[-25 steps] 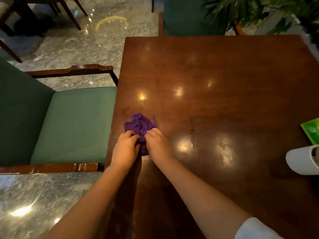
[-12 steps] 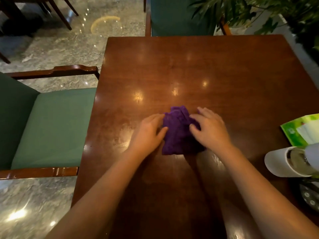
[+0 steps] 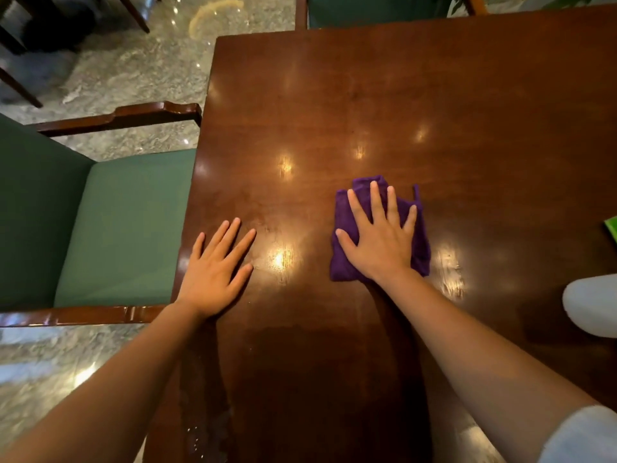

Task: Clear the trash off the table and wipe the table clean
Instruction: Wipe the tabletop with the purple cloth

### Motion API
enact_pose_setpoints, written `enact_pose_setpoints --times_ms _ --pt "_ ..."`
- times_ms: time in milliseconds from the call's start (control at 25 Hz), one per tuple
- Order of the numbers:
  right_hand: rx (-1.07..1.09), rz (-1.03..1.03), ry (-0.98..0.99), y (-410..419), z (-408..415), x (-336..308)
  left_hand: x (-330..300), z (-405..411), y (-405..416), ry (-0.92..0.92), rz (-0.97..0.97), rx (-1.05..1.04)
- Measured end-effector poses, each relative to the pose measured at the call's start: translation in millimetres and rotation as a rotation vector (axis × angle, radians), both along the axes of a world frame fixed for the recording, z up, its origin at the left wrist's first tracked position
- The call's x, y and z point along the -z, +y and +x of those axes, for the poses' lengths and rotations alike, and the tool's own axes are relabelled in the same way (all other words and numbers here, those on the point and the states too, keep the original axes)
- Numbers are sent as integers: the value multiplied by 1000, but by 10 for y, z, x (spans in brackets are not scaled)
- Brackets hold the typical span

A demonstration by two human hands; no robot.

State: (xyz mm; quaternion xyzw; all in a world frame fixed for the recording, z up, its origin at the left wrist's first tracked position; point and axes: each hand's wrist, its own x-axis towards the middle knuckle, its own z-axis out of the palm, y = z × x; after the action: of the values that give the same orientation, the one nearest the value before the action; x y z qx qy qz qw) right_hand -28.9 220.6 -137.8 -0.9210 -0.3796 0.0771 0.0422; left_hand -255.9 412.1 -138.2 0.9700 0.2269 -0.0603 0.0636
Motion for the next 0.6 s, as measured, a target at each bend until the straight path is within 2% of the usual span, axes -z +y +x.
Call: enact_pose_setpoints --times_ms 200,480,600 --pt "-25 80 36 201 -425 17 9 6 -6 -44 -21 -5" --pt "-219 150 149 -64 -2109 -54 60 -31 21 -26 -41 22" --pt "-195 125 75 -425 -2592 -31 63 -45 70 -25 -62 66"
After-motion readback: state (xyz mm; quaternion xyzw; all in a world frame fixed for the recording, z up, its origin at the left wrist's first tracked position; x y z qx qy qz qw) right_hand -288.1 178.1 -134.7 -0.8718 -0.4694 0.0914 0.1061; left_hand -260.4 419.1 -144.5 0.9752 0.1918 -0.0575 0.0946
